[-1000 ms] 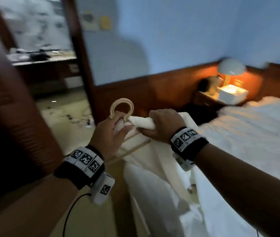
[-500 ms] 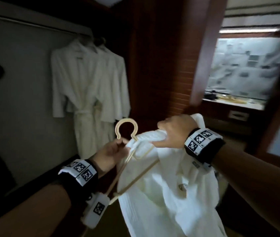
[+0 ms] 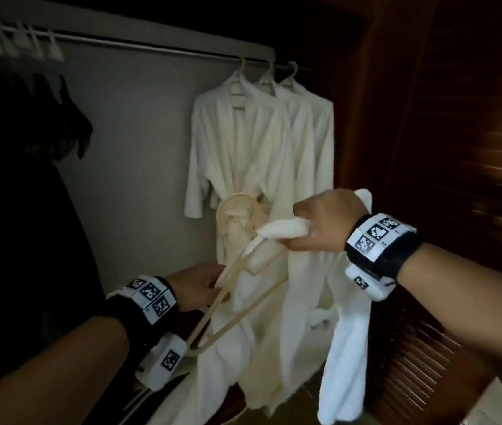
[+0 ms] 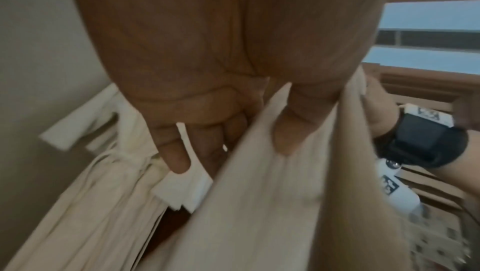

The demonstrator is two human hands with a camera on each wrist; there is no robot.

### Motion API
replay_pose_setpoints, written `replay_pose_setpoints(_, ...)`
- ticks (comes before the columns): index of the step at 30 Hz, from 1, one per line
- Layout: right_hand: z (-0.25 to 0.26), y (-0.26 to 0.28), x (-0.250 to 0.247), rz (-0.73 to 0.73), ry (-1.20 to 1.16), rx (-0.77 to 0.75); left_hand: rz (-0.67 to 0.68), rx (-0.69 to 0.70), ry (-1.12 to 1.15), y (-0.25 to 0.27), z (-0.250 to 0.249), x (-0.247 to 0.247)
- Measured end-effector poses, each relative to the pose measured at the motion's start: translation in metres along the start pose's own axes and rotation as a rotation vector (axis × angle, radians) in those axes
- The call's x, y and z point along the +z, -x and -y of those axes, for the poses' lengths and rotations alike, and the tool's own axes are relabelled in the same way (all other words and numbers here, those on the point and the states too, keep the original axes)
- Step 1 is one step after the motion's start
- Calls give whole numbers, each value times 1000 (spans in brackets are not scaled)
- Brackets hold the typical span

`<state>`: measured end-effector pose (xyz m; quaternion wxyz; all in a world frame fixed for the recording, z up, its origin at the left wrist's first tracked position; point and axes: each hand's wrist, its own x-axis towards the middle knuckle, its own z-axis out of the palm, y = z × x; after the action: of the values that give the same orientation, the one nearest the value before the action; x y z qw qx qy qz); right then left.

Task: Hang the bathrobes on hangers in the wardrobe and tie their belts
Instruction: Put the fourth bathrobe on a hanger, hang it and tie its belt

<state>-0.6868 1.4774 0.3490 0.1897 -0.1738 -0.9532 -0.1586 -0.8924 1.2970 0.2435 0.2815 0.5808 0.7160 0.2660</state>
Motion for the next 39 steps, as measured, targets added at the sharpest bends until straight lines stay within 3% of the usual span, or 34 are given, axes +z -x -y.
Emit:
replay_pose_setpoints(5, -14, -70, 11, -26, -35, -47, -133, -188, -174, -8, 72, -10)
replay_pose_setpoints(7, -24, -90, 14, -47, -20, -30, -375, -224, -274, -10, 97, -40)
replay_pose_setpoints(9, -35, -106, 17, -75, -21, 0, -500, -137, -111, -15, 107, -73)
replay_pose_setpoints(11, -43, -120, 26, -101, -43, -1, -471, -82, 109, -29, 103, -90)
replay_pose_setpoints(13, -50, -133, 38, -121, -41, -22, -320, -10, 370, -48, 91, -89)
replay_pose_setpoints(15, -55, -142, 49, -127, -46, -46, -116, -33, 687, -67, 75, -77)
replay_pose_setpoints(16, -56, -146, 56, -130, -53, -66, -81, -31, 698, -76, 70, -70)
replay_pose_setpoints(20, -60, -158, 81, -109, -56, -181, -106, 34, 267, -107, 53, -59)
replay_pose_setpoints(23, -67, -164, 95, -103, -41, -258, -105, 52, 64, -128, 50, -56)
replay_pose_setpoints(26, -84, -166, 104, -75, -12, -295, -194, 21, -122, -146, 62, -54)
replay_pose_setpoints(30, -115, -165, 124, 84, 174, -250, -416, 9, -292, -156, 76, -62)
replay_pose_setpoints(33, -123, -168, 143, 129, 243, -230, -445, -91, -517, -168, 66, -69)
replay_pose_setpoints(36, -130, -172, 161, 126, 185, -100, -583, -162, -469, -180, 42, -72)
replay_pose_setpoints(39, -140, -173, 178, 97, 52, 16, -696, -118, -170, -195, 1, -49)
